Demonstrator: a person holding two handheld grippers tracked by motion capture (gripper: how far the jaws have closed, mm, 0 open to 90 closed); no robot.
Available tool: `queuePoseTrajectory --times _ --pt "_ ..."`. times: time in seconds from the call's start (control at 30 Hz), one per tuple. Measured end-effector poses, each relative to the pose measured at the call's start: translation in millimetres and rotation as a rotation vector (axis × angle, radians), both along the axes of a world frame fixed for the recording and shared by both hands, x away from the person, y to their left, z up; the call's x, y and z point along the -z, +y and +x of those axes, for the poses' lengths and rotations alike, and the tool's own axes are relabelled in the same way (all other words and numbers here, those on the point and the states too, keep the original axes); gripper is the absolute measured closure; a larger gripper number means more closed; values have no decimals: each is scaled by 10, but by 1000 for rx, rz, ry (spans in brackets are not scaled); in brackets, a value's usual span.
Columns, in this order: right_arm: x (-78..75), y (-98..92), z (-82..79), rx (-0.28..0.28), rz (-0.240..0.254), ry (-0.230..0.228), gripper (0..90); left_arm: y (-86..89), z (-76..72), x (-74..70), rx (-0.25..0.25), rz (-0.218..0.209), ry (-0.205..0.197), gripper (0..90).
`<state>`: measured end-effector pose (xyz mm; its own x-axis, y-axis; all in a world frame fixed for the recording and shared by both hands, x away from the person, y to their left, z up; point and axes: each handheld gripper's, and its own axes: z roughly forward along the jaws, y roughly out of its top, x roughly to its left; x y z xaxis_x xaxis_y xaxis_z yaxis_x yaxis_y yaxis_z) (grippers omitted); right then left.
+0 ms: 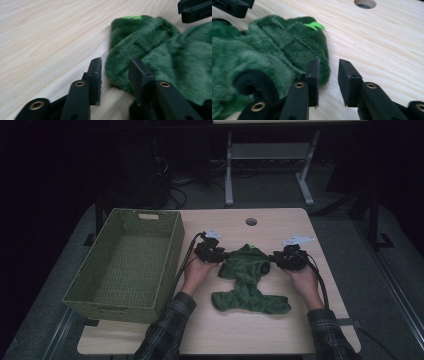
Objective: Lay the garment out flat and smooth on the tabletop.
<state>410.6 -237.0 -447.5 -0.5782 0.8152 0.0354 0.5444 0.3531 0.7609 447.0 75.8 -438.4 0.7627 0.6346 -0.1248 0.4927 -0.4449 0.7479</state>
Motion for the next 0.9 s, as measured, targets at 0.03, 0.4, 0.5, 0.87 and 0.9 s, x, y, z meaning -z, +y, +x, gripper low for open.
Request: queuePoseTrajectory --times 0.03,0.4,0.5,0.87,0.9 --pt "-49 -35 -40 6 12 -1 661 17 -25 -32 3 0 -4 578" --pt "-212 -193 -276 7 25 39 542 179 -424 -165 32 -11 -18 404" --pt "-217 -212 -347 2 32 45 536 205 -546 -152 26 1 -20 350" --pt "-285 -166 -635 -51 55 38 524 393 -1135 -34 19 34 -61 177" --pt "-291 -152 -657 -57 57 39 520 401 -1186 -17 30 39 -64 171"
